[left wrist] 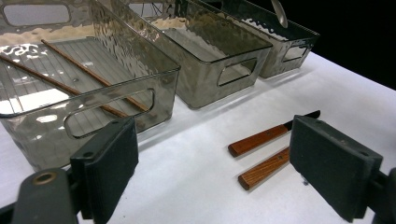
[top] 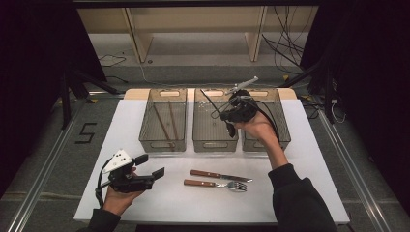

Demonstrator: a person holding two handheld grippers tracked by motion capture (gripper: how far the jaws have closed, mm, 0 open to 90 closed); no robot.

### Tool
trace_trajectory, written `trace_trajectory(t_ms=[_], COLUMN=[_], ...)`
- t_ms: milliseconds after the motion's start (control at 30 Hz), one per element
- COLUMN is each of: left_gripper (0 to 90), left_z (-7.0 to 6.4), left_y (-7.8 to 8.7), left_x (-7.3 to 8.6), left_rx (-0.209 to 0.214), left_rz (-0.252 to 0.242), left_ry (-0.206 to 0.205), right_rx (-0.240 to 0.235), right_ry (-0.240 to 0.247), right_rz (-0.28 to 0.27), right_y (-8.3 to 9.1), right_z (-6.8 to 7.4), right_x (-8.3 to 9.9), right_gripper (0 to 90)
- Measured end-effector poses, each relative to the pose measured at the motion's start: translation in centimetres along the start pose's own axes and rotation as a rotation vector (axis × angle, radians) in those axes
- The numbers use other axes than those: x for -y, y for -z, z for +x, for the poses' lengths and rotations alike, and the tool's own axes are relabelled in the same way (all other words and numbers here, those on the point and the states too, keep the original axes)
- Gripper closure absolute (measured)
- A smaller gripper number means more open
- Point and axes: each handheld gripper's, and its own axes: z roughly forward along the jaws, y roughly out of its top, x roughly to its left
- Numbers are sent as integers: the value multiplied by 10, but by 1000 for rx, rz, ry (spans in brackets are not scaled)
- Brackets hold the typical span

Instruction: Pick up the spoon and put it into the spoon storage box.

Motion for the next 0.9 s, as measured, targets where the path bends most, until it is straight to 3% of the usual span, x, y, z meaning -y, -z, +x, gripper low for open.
trace_trajectory(t_ms=[533,900], left_gripper=[156,156], left_z=[-1,-1], left_y=[2,2], left_x=[1,2], left_rx=[-6,-6], left_rz=[-5,-1], left_ry=[-3,-4], right_rx=[41,57], right_ry=[-47,-75], right_rz=[0,39], right_y=[-14,-33], right_z=[-11,-18], right_x=[-14,-12], right_gripper=[865,865])
